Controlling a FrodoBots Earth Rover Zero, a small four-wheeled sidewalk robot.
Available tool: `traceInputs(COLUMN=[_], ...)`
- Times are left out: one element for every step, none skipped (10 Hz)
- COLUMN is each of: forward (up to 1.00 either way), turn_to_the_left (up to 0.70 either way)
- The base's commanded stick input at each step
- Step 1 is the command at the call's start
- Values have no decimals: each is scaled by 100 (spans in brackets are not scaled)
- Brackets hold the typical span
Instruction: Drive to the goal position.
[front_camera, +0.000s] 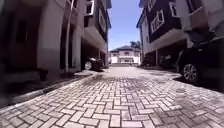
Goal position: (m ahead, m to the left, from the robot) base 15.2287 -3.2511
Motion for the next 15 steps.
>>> traceInputs(forward=[50, 50, 50, 50, 50, 50, 50, 50, 50, 50, 50, 50, 50, 50, 50], turn_to_the_left=[0, -50, -50, -33, -2, 0, 0, 0, 0, 0, 0, 0, 0, 0, 0])
